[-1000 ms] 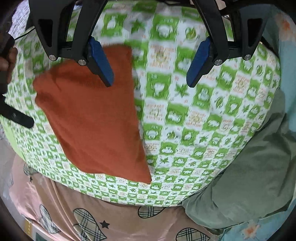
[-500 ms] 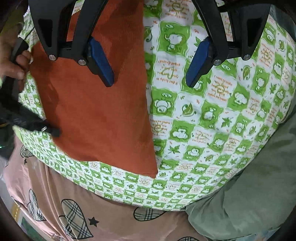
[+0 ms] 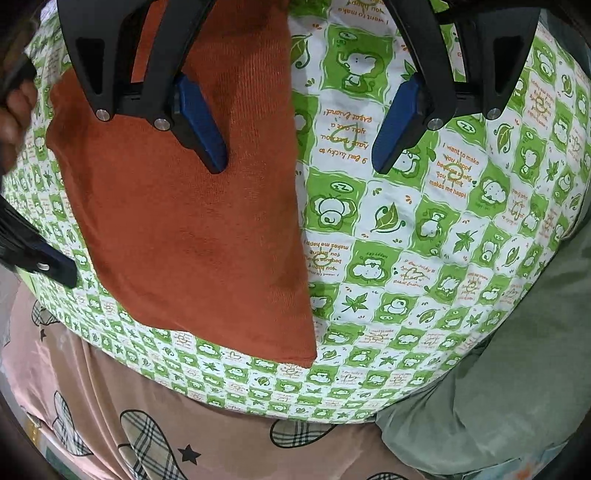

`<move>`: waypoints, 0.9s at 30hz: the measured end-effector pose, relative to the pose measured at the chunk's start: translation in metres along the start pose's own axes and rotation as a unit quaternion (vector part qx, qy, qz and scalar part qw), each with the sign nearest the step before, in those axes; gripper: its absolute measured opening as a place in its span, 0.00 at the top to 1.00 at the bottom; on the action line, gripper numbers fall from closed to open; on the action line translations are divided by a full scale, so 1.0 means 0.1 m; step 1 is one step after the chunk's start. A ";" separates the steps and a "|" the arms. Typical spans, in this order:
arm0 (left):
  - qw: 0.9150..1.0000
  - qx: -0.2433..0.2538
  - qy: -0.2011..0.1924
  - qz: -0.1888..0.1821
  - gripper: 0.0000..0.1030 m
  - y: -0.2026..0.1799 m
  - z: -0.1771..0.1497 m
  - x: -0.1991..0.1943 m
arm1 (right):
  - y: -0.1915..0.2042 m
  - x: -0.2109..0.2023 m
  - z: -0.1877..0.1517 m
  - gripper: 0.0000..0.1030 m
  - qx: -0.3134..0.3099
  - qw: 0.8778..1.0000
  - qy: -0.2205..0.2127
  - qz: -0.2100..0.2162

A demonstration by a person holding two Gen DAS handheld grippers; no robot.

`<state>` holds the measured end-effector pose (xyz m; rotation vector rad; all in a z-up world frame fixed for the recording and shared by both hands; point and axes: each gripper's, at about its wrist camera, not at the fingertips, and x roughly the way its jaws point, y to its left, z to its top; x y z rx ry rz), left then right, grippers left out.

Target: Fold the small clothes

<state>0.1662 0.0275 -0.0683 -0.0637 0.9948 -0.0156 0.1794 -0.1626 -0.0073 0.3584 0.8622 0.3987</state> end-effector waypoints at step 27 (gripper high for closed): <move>1.000 0.008 -0.002 0.002 0.15 0.09 -0.66 -0.54 | 0.23 -0.56 -0.75 0.15 -0.041 0.994 0.039 -0.090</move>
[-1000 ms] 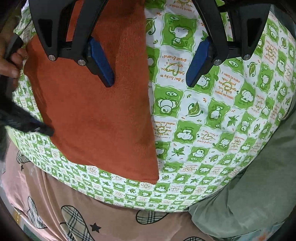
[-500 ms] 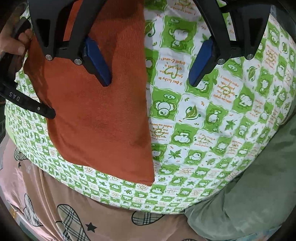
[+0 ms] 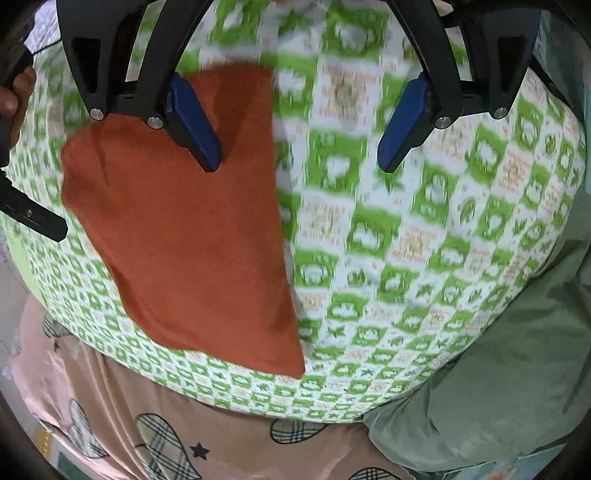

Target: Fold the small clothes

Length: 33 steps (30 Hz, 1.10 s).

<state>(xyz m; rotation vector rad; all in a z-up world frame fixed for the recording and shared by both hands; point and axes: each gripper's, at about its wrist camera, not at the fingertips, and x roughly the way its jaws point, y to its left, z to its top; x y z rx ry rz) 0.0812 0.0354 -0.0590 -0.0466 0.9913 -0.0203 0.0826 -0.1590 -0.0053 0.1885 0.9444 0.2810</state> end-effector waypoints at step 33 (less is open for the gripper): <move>0.996 0.074 -0.029 0.047 0.15 -0.21 -0.35 -0.82 | 0.45 -0.39 -0.56 0.01 -0.067 0.997 0.027 0.002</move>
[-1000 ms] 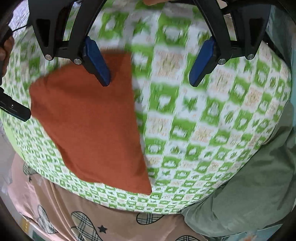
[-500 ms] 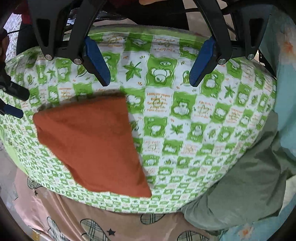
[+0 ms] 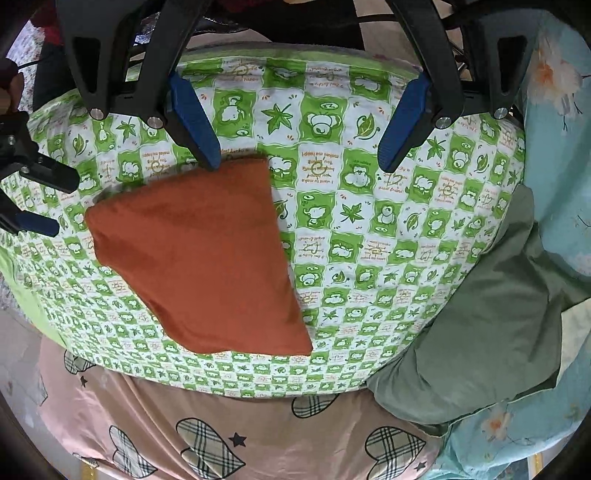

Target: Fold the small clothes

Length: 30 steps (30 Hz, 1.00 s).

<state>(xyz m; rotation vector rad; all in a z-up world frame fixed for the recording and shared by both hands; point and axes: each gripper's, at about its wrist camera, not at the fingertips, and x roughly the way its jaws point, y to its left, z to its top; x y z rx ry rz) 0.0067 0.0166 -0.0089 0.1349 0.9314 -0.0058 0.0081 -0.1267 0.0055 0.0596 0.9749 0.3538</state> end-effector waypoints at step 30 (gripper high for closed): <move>1.000 0.014 0.007 0.002 0.15 -0.07 0.32 0.23 | -0.12 0.17 0.39 0.01 -0.012 1.000 -0.003 -0.011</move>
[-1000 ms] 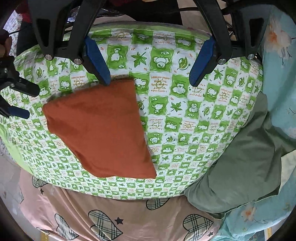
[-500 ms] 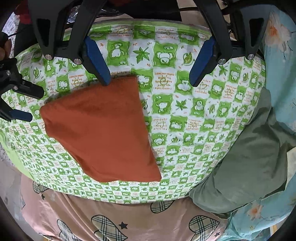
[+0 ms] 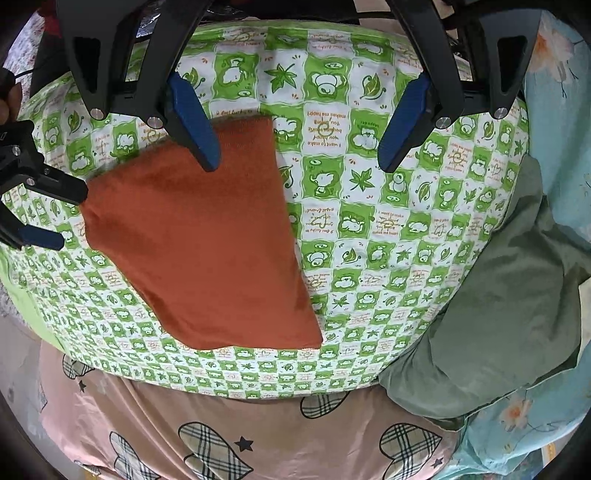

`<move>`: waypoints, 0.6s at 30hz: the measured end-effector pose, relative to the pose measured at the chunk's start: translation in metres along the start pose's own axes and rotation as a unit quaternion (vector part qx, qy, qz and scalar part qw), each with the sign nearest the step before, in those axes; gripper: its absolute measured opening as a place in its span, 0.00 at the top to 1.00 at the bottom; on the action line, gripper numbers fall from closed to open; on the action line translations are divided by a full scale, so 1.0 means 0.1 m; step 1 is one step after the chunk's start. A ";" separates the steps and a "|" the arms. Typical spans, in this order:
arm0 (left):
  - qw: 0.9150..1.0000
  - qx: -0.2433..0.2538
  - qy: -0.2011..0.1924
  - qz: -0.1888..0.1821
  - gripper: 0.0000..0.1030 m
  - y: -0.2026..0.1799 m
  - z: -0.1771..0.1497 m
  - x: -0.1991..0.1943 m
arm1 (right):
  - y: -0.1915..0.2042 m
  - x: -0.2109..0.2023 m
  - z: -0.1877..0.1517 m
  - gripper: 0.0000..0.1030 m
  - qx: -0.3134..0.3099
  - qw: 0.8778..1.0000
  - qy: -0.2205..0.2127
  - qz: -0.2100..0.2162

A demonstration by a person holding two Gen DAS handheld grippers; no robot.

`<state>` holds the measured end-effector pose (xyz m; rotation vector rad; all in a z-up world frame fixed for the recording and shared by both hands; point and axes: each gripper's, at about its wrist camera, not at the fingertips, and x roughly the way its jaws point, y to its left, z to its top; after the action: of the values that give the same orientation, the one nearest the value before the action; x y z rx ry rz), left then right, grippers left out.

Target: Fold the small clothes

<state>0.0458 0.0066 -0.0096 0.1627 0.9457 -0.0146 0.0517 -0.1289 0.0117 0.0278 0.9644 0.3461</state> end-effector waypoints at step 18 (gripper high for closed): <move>1.000 0.006 0.007 0.010 0.15 -0.05 0.05 0.10 | -0.05 0.15 0.02 0.01 0.004 1.000 0.017 0.000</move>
<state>0.0547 0.0015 -0.0154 0.1834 0.9588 0.0005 0.0626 -0.1284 0.0003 0.0296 0.9986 0.3435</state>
